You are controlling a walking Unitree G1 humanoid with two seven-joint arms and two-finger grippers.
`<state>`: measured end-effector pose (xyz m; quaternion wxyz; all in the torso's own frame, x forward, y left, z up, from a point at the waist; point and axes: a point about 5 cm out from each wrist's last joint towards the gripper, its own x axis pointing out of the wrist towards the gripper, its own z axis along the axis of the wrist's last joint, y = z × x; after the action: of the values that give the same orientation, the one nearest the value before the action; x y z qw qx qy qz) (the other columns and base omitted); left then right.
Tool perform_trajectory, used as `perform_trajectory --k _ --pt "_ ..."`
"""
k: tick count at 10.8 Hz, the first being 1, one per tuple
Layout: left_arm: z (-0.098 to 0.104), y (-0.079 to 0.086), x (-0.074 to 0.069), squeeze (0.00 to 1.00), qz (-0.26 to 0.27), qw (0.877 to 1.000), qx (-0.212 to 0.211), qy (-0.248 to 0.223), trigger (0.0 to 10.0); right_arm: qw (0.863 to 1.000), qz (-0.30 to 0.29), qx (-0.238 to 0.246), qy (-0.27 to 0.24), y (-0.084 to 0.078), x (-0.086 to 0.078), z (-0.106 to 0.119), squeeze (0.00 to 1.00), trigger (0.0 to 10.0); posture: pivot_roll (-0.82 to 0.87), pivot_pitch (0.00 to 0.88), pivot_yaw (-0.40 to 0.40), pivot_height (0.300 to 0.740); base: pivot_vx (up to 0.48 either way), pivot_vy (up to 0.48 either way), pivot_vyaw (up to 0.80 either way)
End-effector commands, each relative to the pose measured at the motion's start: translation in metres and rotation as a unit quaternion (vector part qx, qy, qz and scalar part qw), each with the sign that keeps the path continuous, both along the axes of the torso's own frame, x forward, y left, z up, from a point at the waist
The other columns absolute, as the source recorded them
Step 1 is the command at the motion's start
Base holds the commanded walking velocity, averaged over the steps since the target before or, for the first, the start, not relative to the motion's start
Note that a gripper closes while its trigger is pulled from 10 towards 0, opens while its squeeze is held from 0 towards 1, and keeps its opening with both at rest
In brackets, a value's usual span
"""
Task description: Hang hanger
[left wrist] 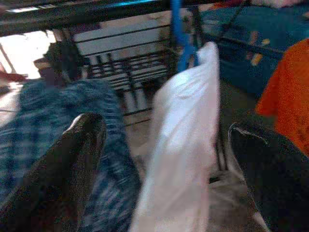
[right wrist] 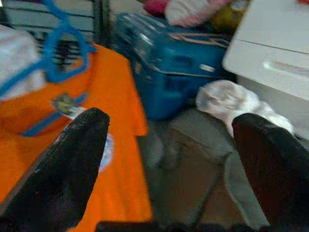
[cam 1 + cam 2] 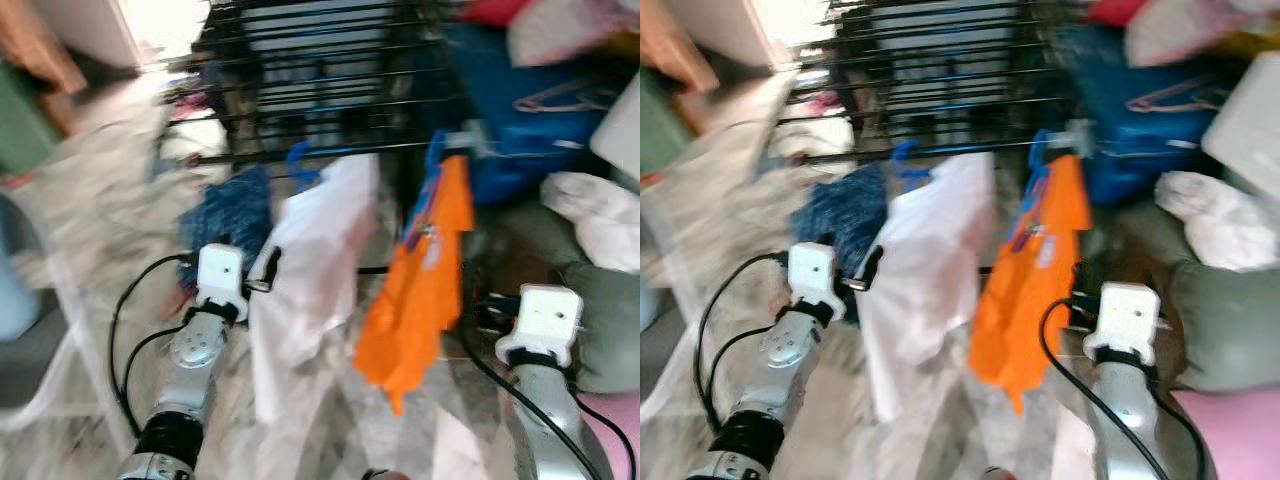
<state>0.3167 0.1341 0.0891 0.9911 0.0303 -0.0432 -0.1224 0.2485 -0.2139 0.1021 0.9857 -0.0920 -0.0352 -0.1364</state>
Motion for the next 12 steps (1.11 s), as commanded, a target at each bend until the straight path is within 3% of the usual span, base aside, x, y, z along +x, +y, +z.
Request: perform_trajectory --k 1,5,9,12 --pt "-0.001 0.008 -0.002 0.0 0.006 1.0 0.001 0.006 10.0 1.0 0.007 0.006 -0.003 0.006 -0.001 0.002 0.0 10.0 -0.28 0.147 0.115 0.74 0.307 0.0 -0.55" --pt "-0.003 0.006 -0.006 0.0 -0.008 1.0 0.002 0.013 10.0 1.0 0.002 0.008 0.005 0.008 -0.005 -0.003 0.0 10.0 -0.28 0.168 0.122 0.74 0.28 0.0 0.0" --pt "-0.007 0.004 -0.01 0.0 -0.025 0.999 0.006 0.026 10.0 1.0 -0.002 0.009 0.008 0.008 -0.007 -0.004 0.0 10.0 -0.28 0.19 0.122 0.74 0.061 0.0 0.0" --pt "-0.007 -0.001 -0.012 0.0 -0.047 0.998 0.009 0.028 10.0 1.0 0.0 0.012 -0.016 0.008 0.007 0.015 0.0 10.0 -0.28 0.203 0.122 0.74 0.0 0.0 0.0"
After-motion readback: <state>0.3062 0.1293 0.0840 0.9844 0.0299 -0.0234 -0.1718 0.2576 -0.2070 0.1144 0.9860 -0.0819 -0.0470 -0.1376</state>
